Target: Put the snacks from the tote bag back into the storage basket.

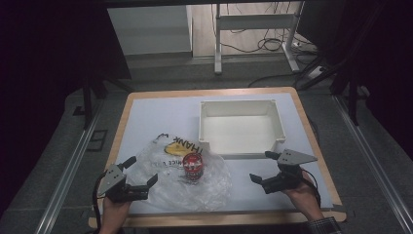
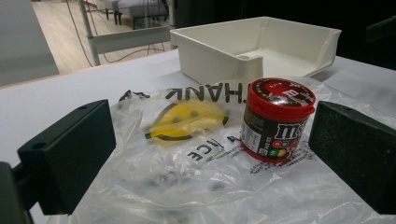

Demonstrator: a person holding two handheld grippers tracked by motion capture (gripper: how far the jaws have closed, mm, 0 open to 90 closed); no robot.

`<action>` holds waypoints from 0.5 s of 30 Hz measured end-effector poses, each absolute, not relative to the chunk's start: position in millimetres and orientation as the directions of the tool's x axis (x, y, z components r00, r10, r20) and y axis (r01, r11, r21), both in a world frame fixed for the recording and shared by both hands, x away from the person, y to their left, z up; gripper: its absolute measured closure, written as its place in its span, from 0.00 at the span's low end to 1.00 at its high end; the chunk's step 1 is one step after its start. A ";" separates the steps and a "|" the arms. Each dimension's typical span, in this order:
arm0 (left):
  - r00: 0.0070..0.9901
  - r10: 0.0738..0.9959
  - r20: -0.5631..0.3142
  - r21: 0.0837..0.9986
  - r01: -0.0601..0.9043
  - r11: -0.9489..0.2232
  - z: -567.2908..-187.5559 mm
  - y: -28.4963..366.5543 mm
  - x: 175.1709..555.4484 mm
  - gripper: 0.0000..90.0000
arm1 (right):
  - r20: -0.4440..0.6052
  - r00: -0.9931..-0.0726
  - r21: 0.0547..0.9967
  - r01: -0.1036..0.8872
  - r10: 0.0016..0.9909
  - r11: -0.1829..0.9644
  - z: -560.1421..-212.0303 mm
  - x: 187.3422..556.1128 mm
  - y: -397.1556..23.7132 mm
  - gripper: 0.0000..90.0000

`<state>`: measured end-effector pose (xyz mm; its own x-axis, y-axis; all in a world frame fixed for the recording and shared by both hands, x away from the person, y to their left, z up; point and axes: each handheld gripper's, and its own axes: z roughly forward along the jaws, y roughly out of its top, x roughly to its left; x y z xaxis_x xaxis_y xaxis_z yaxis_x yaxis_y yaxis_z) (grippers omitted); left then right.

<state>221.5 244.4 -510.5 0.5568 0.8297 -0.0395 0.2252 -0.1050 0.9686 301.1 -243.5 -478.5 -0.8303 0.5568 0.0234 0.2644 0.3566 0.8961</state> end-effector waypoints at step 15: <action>0.563 0.826 -0.033 0.973 0.207 -0.102 -510.7 243.7 220.8 0.00 | -0.009 -0.871 0.870 0.235 0.491 0.434 -477.2 309.4 -211.8 0.00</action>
<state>220.8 243.7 -510.7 0.5626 0.8261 -0.0329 0.2067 -0.1020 0.9731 309.4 -211.8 -477.2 -0.8710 0.4912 -0.0094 0.2354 0.4340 0.8696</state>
